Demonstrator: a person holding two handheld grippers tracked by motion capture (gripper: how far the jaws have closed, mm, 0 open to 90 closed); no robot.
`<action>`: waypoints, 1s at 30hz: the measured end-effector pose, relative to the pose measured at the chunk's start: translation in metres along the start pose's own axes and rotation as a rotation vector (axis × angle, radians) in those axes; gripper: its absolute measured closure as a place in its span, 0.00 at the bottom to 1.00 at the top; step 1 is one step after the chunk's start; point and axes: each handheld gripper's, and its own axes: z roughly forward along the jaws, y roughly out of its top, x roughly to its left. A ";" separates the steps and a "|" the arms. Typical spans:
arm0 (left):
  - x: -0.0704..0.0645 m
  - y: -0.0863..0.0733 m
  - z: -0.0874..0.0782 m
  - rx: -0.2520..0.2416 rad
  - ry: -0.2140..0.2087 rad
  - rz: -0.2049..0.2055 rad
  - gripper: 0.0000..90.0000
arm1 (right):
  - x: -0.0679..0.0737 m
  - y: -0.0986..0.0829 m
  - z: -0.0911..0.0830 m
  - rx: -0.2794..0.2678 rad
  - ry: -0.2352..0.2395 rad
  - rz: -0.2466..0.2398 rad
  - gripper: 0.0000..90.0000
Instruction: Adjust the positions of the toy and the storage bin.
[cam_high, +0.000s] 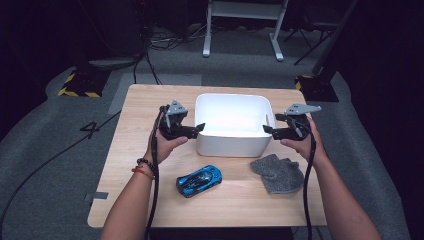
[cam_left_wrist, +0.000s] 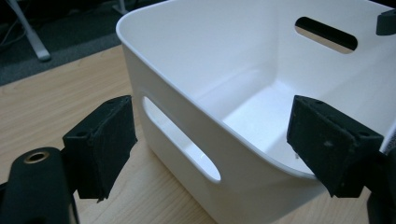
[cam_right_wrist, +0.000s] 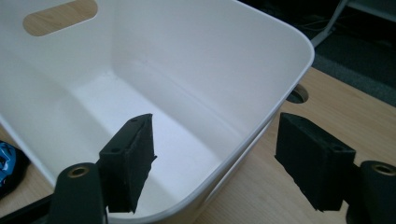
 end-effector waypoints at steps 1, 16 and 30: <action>0.001 0.000 0.001 0.002 -0.005 -0.010 0.19 | 0.000 -0.001 0.004 0.010 0.002 0.010 0.31; -0.009 0.003 0.014 0.099 -0.091 0.008 0.29 | 0.001 -0.002 0.013 0.120 0.032 0.021 0.32; -0.031 -0.005 -0.005 0.152 -0.097 0.031 0.27 | 0.024 -0.011 -0.010 0.181 0.056 0.044 0.32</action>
